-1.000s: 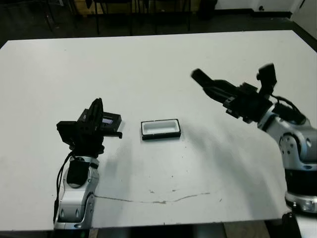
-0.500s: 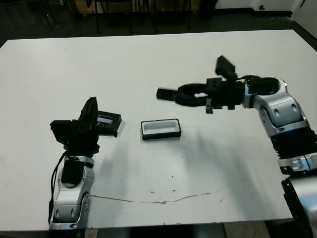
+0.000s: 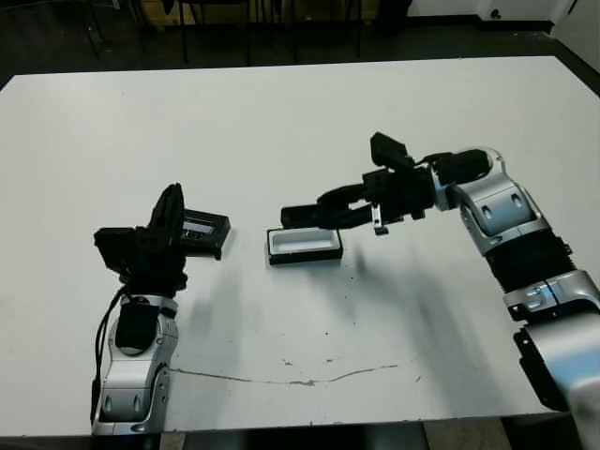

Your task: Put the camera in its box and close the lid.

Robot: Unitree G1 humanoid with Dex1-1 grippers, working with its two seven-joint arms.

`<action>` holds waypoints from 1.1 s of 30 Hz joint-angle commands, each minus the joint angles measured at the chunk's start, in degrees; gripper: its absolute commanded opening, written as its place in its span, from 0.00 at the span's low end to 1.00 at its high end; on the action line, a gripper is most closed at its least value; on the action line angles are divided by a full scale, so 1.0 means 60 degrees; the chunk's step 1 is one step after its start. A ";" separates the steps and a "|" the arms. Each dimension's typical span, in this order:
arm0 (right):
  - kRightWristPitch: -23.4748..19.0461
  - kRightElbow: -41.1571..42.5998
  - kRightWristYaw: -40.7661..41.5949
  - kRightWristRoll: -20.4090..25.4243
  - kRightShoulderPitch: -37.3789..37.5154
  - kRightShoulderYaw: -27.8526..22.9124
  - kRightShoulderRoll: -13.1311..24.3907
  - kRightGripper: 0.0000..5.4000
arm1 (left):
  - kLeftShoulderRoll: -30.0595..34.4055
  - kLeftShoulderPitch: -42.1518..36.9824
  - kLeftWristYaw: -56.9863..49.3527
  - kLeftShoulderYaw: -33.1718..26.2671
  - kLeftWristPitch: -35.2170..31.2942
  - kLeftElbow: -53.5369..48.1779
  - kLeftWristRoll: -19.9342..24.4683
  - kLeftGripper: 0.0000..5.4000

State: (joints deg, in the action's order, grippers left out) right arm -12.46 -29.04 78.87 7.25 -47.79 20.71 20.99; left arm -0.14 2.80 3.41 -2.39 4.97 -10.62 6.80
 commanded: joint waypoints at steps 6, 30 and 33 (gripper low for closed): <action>-0.0241 -0.0398 0.0220 -0.0437 -0.0062 0.0384 -0.0153 0.13 | -0.0050 0.0136 -0.0071 0.0042 -0.0002 0.0169 -0.0086 0.00; 0.0154 -0.0802 -0.0201 -0.0951 -0.0003 0.0337 -0.0445 0.13 | -0.0147 0.0210 -0.0063 0.0189 0.0221 0.0385 -0.0219 0.00; -0.0117 -0.0688 -0.0262 -0.0843 -0.0129 0.0143 -0.0440 0.13 | -0.0186 0.0207 -0.0027 0.0194 0.0249 0.0403 -0.0152 0.00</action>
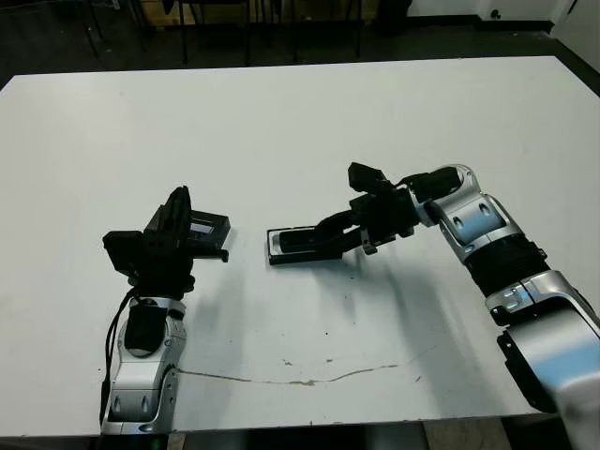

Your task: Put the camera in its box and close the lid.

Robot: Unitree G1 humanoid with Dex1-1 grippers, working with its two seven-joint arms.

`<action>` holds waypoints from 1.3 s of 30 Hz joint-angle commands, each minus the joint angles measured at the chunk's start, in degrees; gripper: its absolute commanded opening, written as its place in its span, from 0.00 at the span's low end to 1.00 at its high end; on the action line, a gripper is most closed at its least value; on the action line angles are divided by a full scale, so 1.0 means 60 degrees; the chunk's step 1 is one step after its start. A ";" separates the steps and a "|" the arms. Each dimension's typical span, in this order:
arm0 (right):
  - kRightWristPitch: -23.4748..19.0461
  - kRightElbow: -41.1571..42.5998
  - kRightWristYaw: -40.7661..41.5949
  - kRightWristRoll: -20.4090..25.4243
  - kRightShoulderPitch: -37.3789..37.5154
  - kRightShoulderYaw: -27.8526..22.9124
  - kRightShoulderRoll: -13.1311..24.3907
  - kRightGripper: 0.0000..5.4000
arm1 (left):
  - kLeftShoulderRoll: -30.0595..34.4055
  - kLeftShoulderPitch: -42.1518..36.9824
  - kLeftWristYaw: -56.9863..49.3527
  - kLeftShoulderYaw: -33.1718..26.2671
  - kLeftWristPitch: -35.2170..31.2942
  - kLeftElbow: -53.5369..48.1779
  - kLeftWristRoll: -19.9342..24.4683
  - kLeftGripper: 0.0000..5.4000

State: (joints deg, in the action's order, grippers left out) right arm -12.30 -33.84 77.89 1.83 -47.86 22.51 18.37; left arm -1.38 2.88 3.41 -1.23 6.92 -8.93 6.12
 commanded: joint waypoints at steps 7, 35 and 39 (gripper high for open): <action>-0.0086 0.0376 -0.0194 0.0153 -0.0369 -0.0501 0.0034 0.13 | 0.0025 0.0182 -0.0008 0.0020 -0.0137 0.0068 -0.0052 0.00; 0.0516 0.0339 -0.0108 -0.1436 -0.0475 0.0739 0.0228 0.13 | -0.0039 0.0138 0.0063 0.0011 -0.0162 0.0091 0.0051 0.00; 0.0290 0.0270 -0.0024 -0.1399 -0.0453 0.0769 0.0172 0.13 | -0.0029 0.0151 0.0023 0.0035 -0.0233 0.0056 0.0010 0.00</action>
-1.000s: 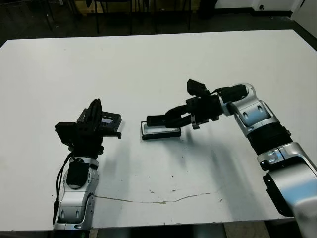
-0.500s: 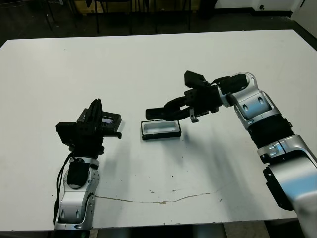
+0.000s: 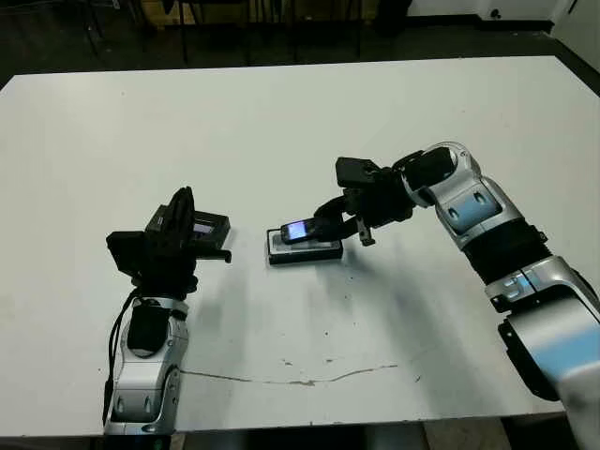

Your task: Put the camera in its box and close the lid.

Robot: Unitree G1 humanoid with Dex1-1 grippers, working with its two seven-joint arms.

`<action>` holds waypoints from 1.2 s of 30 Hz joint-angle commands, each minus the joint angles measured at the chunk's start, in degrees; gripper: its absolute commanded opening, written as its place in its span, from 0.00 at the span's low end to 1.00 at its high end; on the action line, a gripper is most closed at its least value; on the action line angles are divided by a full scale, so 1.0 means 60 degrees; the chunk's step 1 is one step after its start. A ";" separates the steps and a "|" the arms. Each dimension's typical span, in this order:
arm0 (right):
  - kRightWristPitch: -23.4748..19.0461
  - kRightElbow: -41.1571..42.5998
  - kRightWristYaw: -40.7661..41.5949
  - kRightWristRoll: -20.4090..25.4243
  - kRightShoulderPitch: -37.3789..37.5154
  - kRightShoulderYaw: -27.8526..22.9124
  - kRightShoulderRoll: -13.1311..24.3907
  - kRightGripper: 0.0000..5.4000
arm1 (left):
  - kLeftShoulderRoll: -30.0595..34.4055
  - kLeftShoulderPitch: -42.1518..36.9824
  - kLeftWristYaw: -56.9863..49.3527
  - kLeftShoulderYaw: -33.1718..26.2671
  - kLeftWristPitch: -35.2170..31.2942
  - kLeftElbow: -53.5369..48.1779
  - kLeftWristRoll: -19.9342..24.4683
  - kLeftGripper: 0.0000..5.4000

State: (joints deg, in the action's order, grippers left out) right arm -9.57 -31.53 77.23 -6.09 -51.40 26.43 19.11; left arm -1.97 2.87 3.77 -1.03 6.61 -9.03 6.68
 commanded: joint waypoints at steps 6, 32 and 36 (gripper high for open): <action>-0.0270 -0.0189 0.0134 -0.0108 0.0136 0.0206 0.0017 0.13 | 0.0057 0.0190 -0.0101 0.0022 -0.0134 0.0085 -0.0144 0.00; -0.0123 -0.0009 -0.0063 0.0025 0.0433 0.0519 -0.0690 0.13 | -0.0028 0.0315 -0.0171 0.0123 -0.0057 0.0065 -0.0167 0.00; -0.0218 0.0063 -0.0259 -0.0013 0.0476 0.0486 -0.0731 0.13 | -0.0016 0.0349 -0.0156 0.0115 0.0033 0.0114 -0.0177 0.00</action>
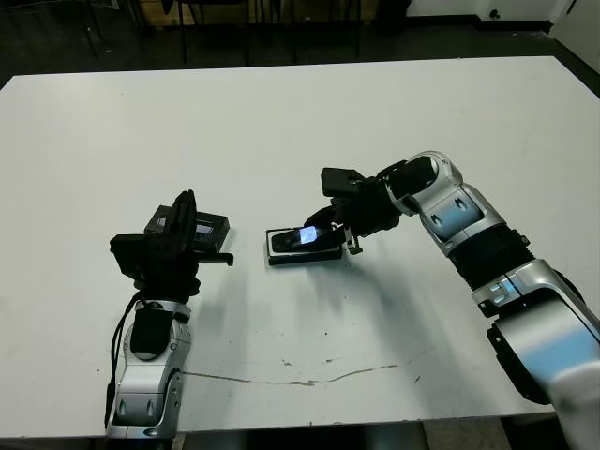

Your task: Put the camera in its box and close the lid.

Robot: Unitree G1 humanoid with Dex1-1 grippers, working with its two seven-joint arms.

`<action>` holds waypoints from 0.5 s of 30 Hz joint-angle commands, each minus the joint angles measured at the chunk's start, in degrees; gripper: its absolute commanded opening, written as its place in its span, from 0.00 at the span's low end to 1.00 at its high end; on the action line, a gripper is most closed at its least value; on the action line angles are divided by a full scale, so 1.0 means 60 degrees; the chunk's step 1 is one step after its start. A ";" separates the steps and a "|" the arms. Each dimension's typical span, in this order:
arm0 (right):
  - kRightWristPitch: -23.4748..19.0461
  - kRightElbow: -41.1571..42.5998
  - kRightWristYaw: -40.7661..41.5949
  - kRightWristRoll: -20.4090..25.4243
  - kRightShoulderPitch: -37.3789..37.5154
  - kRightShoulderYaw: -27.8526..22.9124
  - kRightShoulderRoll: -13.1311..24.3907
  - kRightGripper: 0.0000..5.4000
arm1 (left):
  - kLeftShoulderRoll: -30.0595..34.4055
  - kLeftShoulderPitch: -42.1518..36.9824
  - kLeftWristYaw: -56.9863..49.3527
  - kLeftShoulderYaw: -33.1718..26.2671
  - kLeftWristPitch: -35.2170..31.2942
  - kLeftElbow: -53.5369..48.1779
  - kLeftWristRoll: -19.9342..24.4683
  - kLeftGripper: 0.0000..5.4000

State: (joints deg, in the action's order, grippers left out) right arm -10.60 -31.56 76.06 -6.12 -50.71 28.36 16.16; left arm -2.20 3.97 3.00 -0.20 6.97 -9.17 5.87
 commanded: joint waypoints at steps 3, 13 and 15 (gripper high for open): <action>-0.0018 0.0150 -0.0190 0.0003 0.0380 0.0049 -0.0144 0.16 | 0.0018 0.0203 -0.0029 -0.0024 -0.0009 0.0117 -0.0037 0.00; 0.1224 0.0121 -0.0977 0.0074 0.0255 -0.0765 0.0395 0.49 | 0.0035 0.0198 -0.0009 0.0001 -0.0146 0.0092 -0.0021 0.00; 0.1130 0.0308 -0.1235 -0.0097 0.0222 -0.0821 0.0557 0.55 | 0.0041 0.0183 0.0005 -0.0007 -0.0121 0.0123 -0.0013 0.00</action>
State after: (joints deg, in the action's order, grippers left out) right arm -3.28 -30.30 69.56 -5.65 -49.23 23.70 18.25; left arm -2.21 4.40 2.97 -0.15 7.07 -9.22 5.81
